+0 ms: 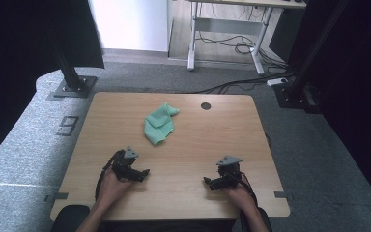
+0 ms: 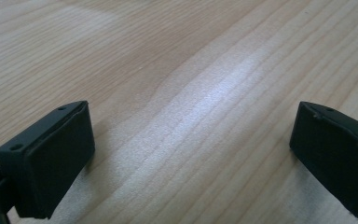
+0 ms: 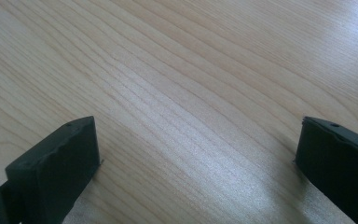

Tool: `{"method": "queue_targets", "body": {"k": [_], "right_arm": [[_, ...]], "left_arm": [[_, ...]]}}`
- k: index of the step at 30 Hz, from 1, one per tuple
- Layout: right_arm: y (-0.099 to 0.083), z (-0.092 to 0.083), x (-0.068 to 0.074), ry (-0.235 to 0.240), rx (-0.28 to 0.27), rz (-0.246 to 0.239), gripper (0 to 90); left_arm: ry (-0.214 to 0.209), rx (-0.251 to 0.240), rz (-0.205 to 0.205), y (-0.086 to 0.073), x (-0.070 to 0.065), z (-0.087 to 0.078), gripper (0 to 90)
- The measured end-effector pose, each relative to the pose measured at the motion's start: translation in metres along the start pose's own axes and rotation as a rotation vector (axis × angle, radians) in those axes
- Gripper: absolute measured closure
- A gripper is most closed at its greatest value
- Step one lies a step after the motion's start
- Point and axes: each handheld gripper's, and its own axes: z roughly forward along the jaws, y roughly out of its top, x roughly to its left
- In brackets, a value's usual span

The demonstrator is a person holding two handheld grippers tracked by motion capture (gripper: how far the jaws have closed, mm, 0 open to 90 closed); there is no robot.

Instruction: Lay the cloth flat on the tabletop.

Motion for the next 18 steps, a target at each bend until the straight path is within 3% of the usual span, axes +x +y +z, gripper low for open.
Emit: {"method": "queue_targets", "body": {"k": [18], "right_arm": [[0.0000, 0.0000, 0.0000, 0.000, 0.000, 0.000, 0.0]], "left_arm": [[-0.003, -0.001, 0.002, 0.0013, 0.0008, 0.0012, 0.0]]}}
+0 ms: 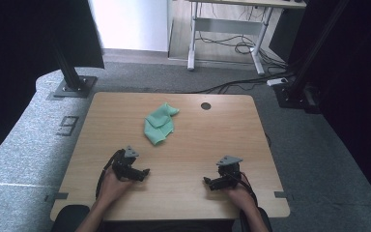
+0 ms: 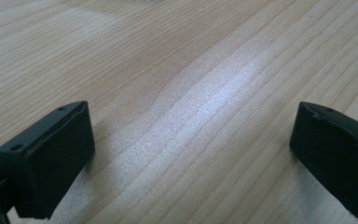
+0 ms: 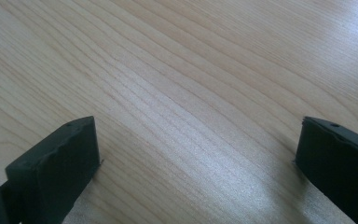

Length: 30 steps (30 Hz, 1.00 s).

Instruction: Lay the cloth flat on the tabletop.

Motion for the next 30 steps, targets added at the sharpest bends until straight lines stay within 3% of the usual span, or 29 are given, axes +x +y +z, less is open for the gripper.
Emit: {"method": "queue_targets", "body": {"k": [11, 16, 30], "right_arm": [[0.000, 0.000, 0.000, 0.000, 0.000, 0.000, 0.0], [0.000, 0.000, 0.000, 0.000, 0.000, 0.000, 0.0], [0.000, 0.000, 0.000, 0.000, 0.000, 0.000, 0.0]], "left_arm": [[0.004, 0.010, -0.005, 0.002, -0.001, 0.000, 0.5], [-0.023, 0.007, -0.013, 0.008, -0.004, -0.001, 1.7], [-0.042, -0.020, -0.003, 0.028, 0.001, -0.002, 7.4]]}}
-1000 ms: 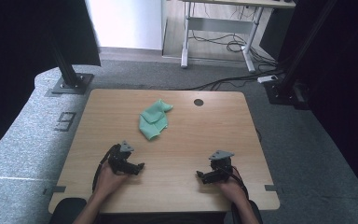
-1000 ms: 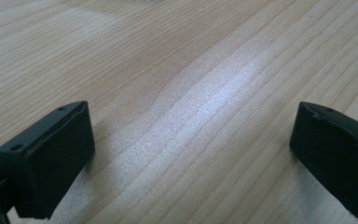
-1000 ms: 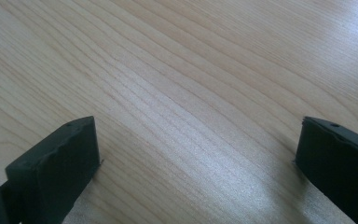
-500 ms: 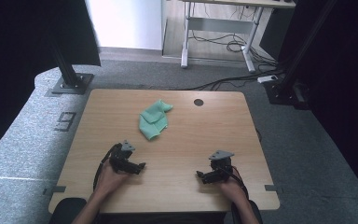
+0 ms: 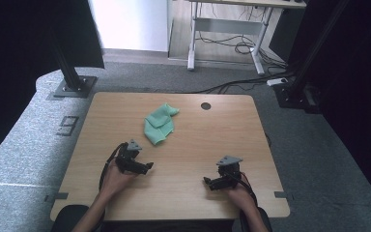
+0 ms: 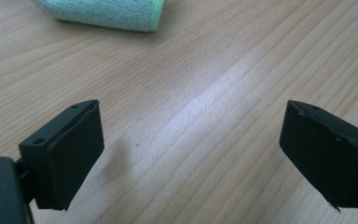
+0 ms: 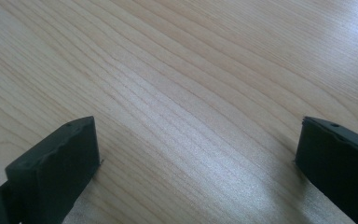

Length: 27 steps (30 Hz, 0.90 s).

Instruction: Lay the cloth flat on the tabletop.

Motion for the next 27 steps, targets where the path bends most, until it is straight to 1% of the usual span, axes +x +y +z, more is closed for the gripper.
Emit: {"method": "queue_targets", "body": {"k": [5, 9, 12, 15, 19, 21, 24, 25, 27], "right_arm": [[0.000, 0.000, 0.000, 0.000, 0.000, 0.000, 0.0], [0.000, 0.000, 0.000, 0.000, 0.000, -0.001, 0.0], [0.000, 0.000, 0.000, 0.000, 0.000, -0.001, 0.0], [0.000, 0.000, 0.000, 0.000, 0.000, -0.001, 0.0], [0.000, 0.000, 0.000, 0.000, 0.000, -0.001, 0.0], [0.000, 0.000, 0.000, 0.000, 0.000, -0.001, 0.0], [0.000, 0.000, 0.000, 0.000, -0.001, -0.001, 0.0], [0.000, 0.000, 0.000, 0.000, 0.000, -0.001, 0.0], [0.000, 0.000, 0.000, 0.000, 0.000, -0.001, 0.0]], "left_arm": [[-0.012, -0.003, 0.013, 0.009, 0.001, 0.003, 14.3], [-0.017, -0.011, 0.012, 0.018, 0.003, 0.005, 14.8], [-0.016, -0.013, 0.020, 0.025, 0.005, 0.006, 15.7], [-0.015, -0.020, 0.017, 0.032, 0.008, 0.006, 17.2], [-0.024, -0.032, 0.011, 0.041, 0.013, 0.008, 21.5], [-0.020, -0.035, 0.012, 0.045, 0.015, 0.010, 23.8], [-0.018, -0.033, 0.021, 0.049, 0.017, 0.011, 27.9], [-0.009, -0.034, 0.027, 0.054, 0.019, 0.014, 28.6], [-0.015, -0.036, 0.030, 0.057, 0.020, 0.015, 33.5]]}}
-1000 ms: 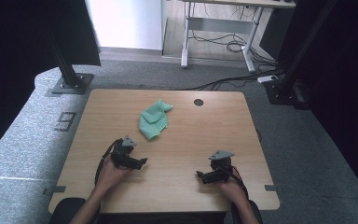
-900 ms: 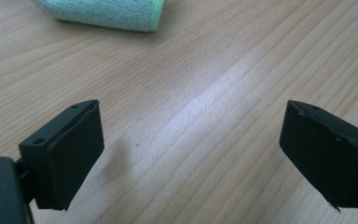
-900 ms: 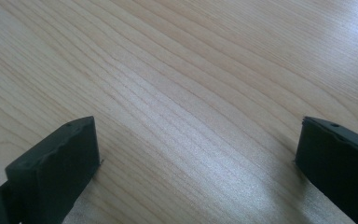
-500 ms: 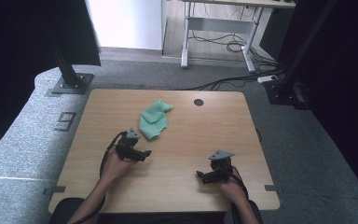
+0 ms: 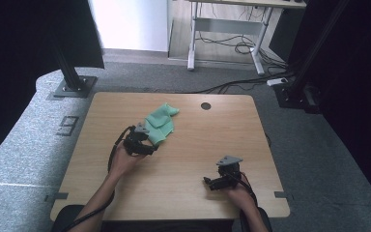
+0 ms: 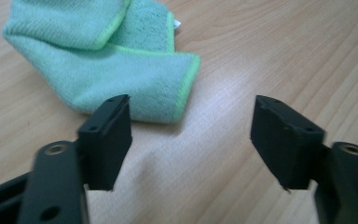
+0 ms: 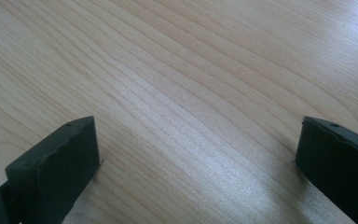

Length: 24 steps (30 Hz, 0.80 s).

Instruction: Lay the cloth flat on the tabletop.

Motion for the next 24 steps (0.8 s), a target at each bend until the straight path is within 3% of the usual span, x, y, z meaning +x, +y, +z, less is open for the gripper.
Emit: {"method": "queue_targets", "body": {"k": [6, 15, 18, 24], "right_arm": [[0.000, 0.000, 0.000, 0.000, 0.000, 0.000, 0.0], [0.000, 0.000, 0.000, 0.000, 0.000, 0.000, 0.0], [0.000, 0.000, 0.000, 0.000, 0.000, 0.001, 0.0], [0.000, 0.000, 0.000, 0.001, -0.002, -0.001, 0.0]], "left_arm": [[-0.002, 0.000, 0.016, 0.010, 0.001, 0.007, 40.9], [-0.044, -0.011, 0.013, 0.029, 0.003, 0.022, 48.6], [-0.032, 0.014, 0.029, 0.033, 0.003, 0.031, 49.4], [0.006, 0.071, 0.020, 0.029, 0.009, 0.049, 54.0]]}}
